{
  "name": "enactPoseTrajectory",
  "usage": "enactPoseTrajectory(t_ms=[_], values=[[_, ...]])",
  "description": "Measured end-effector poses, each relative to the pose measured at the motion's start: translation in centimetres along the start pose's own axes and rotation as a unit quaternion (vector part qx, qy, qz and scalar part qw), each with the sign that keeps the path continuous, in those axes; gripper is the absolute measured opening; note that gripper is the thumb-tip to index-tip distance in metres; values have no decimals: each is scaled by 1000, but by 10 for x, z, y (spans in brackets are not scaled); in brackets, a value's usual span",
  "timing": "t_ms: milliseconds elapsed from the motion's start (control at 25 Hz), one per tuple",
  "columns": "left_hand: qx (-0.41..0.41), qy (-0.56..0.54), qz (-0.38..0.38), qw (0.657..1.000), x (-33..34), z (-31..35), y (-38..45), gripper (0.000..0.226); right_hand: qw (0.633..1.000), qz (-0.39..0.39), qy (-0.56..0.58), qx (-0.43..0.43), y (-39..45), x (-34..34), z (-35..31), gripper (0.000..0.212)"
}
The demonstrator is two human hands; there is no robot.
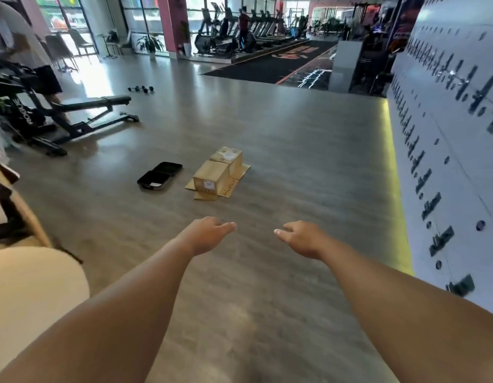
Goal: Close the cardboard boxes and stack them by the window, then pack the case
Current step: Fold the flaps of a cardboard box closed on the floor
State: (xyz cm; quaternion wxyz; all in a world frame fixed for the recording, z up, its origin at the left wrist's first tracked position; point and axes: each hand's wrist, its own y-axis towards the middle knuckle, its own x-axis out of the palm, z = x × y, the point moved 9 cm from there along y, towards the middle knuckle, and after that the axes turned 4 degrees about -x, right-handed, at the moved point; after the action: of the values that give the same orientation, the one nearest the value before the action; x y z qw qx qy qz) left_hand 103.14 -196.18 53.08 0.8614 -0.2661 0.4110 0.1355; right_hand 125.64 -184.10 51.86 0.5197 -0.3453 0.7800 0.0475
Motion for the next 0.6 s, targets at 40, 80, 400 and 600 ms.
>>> enactPoseTrajectory(t_ms=[40, 80, 400, 600], values=[[-5, -3, -3, 1000, -12, 6, 31, 76, 1000, -2, -4, -2, 30, -13, -1, 75], [-10, -4, -2, 1000, -25, 12, 62, 76, 1000, 0, -10, -3, 59, -26, -2, 75], [-2, 17, 4, 1000, -93, 61, 284, 72, 1000, -4, -4, -12, 298, -104, 12, 70], [-15, 21, 21, 999, -135, 101, 441, 67, 999, -13, -1, -49, 477, -161, 10, 72]])
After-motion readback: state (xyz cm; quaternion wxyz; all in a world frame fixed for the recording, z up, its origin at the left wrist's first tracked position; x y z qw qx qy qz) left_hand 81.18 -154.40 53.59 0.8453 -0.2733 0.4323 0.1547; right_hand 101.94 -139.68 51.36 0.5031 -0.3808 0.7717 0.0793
